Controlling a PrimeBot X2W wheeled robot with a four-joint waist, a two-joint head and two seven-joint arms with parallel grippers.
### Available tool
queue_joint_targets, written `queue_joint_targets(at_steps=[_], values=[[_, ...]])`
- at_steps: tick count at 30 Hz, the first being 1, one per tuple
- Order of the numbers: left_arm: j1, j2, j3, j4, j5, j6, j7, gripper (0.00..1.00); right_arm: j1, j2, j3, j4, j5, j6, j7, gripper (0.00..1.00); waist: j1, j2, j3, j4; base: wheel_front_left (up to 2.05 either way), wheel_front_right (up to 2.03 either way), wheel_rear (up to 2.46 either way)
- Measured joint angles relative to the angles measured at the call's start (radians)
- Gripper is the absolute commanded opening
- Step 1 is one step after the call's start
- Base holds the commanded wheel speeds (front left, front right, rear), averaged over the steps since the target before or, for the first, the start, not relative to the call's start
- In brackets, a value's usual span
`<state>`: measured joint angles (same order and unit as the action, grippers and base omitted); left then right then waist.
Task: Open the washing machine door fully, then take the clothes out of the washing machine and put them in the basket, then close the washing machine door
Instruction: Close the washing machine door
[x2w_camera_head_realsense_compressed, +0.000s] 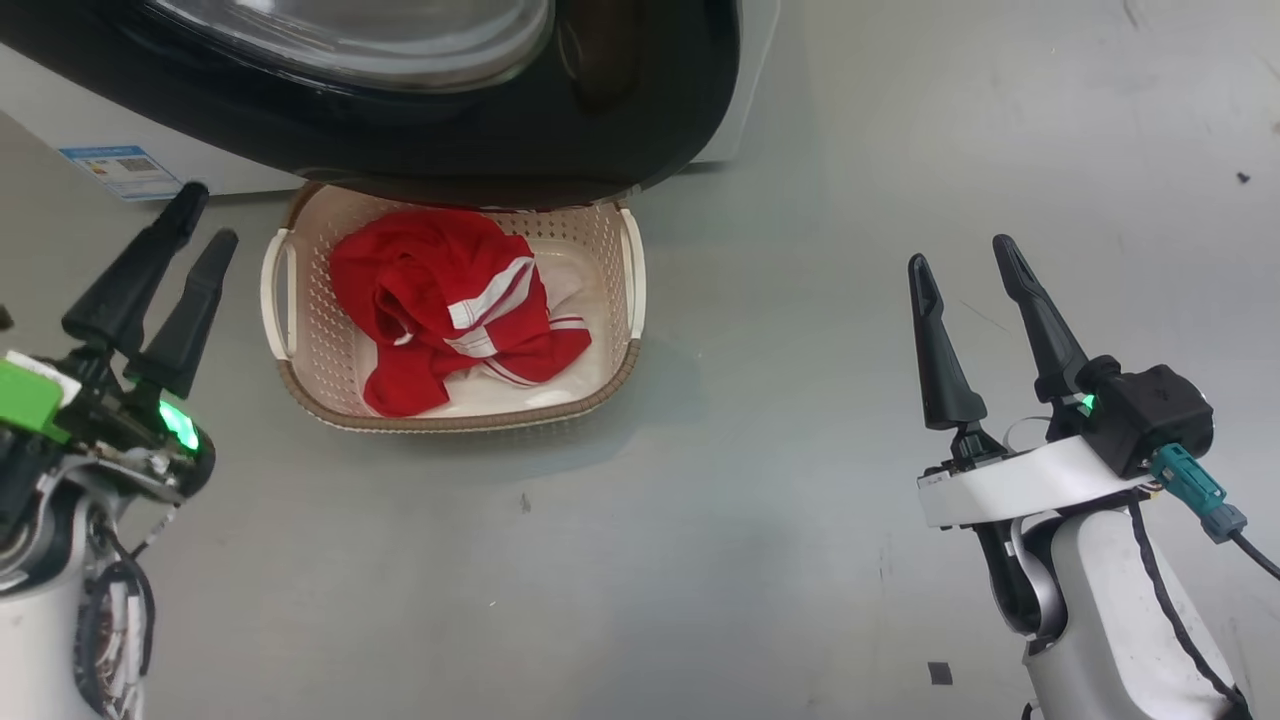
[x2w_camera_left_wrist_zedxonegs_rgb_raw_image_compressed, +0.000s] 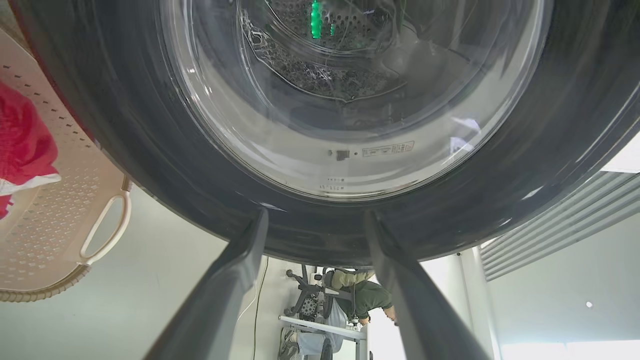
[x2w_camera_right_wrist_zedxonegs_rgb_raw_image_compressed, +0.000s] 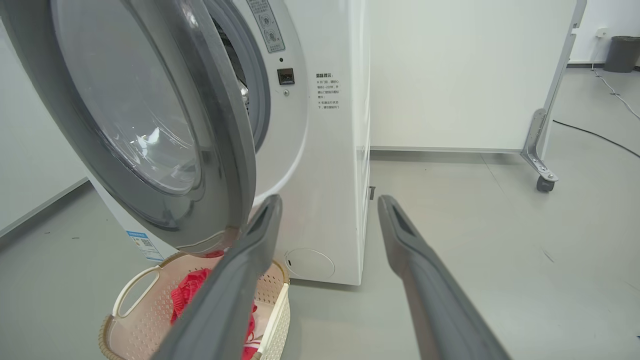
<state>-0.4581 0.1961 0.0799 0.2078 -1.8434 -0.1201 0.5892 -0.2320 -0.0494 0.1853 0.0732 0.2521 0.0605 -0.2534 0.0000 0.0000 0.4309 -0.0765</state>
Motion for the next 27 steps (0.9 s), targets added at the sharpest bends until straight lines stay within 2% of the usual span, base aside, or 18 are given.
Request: queue_joint_targets(at_steps=[7, 16, 27], values=[[0.101, -0.048, 0.047, -0.081, 0.016, 0.0, -0.038, 1.0, 0.032, 0.0, -0.008, 0.017, -0.008, 0.009, 0.0, 1.0, 0.0, 0.0, -0.06, 0.035, 0.0, 0.0, 0.0], [0.27, -0.117, 0.051, -0.144, 0.084, 0.0, -0.081, 1.0, 0.084, 0.0, -0.022, 0.035, -0.009, 0.009, 0.0, 1.0, 0.0, 0.0, -0.143, 0.057, 0.0, 0.0, 0.0], [0.409, -0.146, 0.05, -0.21, 0.162, 0.0, -0.152, 1.0, 0.165, 0.002, -0.044, 0.053, -0.011, 0.008, 0.0, 1.0, 0.0, 0.0, -0.243, 0.056, 0.0, 0.0, 0.0]])
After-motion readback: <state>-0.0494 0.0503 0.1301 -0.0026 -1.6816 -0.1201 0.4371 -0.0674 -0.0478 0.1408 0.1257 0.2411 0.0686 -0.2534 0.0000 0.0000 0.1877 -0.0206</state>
